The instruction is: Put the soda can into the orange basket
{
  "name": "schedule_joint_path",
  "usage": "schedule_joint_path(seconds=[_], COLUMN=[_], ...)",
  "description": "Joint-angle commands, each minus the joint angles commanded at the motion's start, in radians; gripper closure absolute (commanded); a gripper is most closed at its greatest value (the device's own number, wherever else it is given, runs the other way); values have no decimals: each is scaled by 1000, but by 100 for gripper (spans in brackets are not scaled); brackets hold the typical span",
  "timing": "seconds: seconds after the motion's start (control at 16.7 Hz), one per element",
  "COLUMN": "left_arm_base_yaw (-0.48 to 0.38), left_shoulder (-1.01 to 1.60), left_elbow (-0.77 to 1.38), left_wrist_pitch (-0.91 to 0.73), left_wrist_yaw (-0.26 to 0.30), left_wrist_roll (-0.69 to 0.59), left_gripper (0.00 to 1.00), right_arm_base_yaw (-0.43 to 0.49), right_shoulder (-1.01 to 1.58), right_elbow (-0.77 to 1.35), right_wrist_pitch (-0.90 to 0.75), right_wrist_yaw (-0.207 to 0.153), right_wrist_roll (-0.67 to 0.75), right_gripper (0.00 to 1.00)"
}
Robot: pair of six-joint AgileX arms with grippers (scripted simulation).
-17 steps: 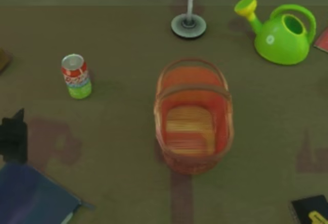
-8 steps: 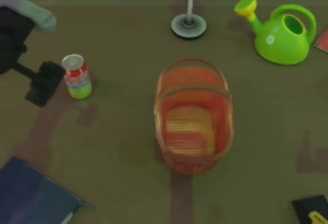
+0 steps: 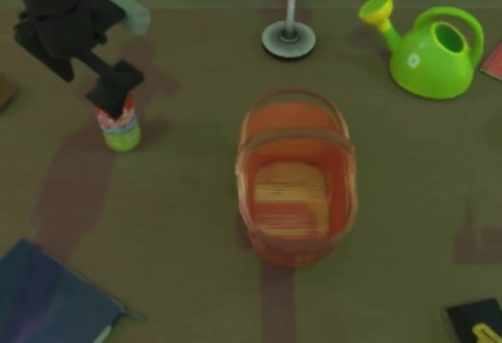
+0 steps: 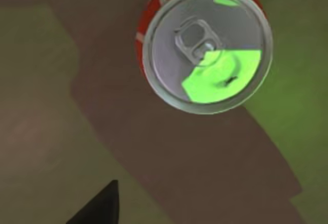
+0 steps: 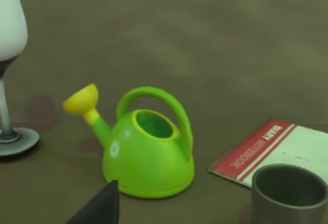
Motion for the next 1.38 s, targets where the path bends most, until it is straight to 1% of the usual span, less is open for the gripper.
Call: schedule_joint_path(seconds=[0.24, 0.42, 0.78, 1.14, 1.38], left_arm_base_yaw=[5, 8, 6, 8, 8], left_shoulder=[200, 253, 252, 271, 274], left_elbow=[217, 274, 268, 128, 114], left_wrist_pitch=[-55, -64, -58, 103, 117], left_wrist_yaw=[-15, -20, -20, -20, -20], left_wrist_roll=[50, 62, 61, 63, 63], left_gripper=[0, 0, 0, 0, 0], right_arm_base_yaw=[0, 0, 0, 0, 0], right_shoulder=[0, 0, 0, 0, 0], right_elbow=[0, 0, 0, 0, 0], right_wrist_pitch=[0, 0, 0, 0, 0], right_wrist_yaw=[0, 0, 0, 0, 0], right_wrist_roll=[0, 0, 0, 0, 0], right_gripper=[0, 0, 0, 0, 0])
